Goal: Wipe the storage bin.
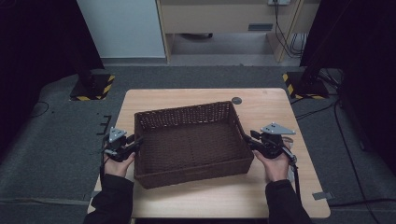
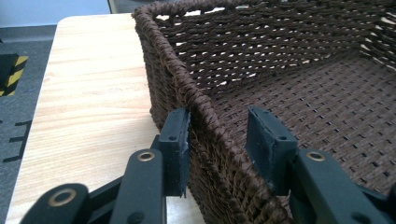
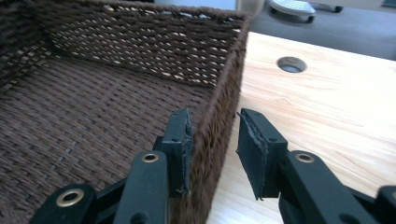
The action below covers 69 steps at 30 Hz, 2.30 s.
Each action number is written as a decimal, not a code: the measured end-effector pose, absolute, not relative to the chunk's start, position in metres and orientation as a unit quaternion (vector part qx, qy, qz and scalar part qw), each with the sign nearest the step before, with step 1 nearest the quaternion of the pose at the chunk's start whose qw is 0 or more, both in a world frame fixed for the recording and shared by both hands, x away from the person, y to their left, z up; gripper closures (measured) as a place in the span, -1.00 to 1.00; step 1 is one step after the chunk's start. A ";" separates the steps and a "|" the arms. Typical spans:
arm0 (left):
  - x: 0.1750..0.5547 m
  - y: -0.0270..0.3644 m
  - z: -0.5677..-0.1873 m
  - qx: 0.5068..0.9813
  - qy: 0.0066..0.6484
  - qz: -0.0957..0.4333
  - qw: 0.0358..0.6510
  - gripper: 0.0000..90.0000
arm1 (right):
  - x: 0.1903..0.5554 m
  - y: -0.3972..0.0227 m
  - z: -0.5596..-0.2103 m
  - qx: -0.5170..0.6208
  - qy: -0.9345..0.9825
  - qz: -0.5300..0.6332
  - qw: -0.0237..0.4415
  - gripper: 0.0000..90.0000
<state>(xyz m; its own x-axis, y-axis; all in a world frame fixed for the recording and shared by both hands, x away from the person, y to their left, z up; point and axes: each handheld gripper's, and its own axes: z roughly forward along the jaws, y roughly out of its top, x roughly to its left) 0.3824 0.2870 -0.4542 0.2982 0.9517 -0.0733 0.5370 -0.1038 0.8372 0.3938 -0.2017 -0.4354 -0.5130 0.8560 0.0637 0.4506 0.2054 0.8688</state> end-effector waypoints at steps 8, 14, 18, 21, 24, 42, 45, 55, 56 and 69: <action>0.389 0.293 -0.457 0.691 0.541 0.237 0.417 0.33 | 0.409 -0.188 -0.444 0.435 0.753 0.442 0.220 0.47; 0.388 0.292 -0.456 0.691 0.540 0.239 0.417 0.32 | 0.408 -0.185 -0.445 0.432 0.757 0.442 0.214 0.63; 0.386 0.294 -0.454 0.690 0.538 0.242 0.420 0.32 | 0.400 -0.186 -0.444 0.429 0.757 0.446 0.208 0.62; 0.384 0.296 -0.452 0.691 0.534 0.245 0.420 0.32 | 0.390 -0.186 -0.444 0.428 0.758 0.448 0.203 0.60; 0.383 0.298 -0.451 0.694 0.530 0.245 0.421 0.31 | 0.380 -0.187 -0.443 0.432 0.757 0.449 0.198 0.59; 0.388 0.295 -0.452 0.723 0.508 0.259 0.391 0.24 | 0.401 -0.180 -0.444 0.429 0.756 0.444 0.219 0.41; 0.388 0.295 -0.452 0.723 0.510 0.247 0.395 0.32 | 0.401 -0.179 -0.448 0.430 0.758 0.438 0.219 0.44; 0.382 0.300 -0.451 0.729 0.507 0.233 0.396 0.47 | 0.385 -0.176 -0.448 0.436 0.754 0.443 0.214 0.48; 0.381 0.301 -0.451 0.728 0.507 0.231 0.399 0.47 | 0.383 -0.176 -0.447 0.436 0.754 0.442 0.214 0.48; 0.377 0.302 -0.453 0.721 0.514 0.231 0.404 0.44 | 0.379 -0.203 -0.433 0.447 0.731 0.464 0.225 0.13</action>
<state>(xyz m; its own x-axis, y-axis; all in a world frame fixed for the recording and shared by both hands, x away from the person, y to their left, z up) 0.3767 0.3015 -0.4532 0.3657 0.9270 -0.0828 0.5538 -0.1452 0.8199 0.3786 -0.2031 -0.4329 -0.5005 0.8615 0.0858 0.4449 0.1709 0.8791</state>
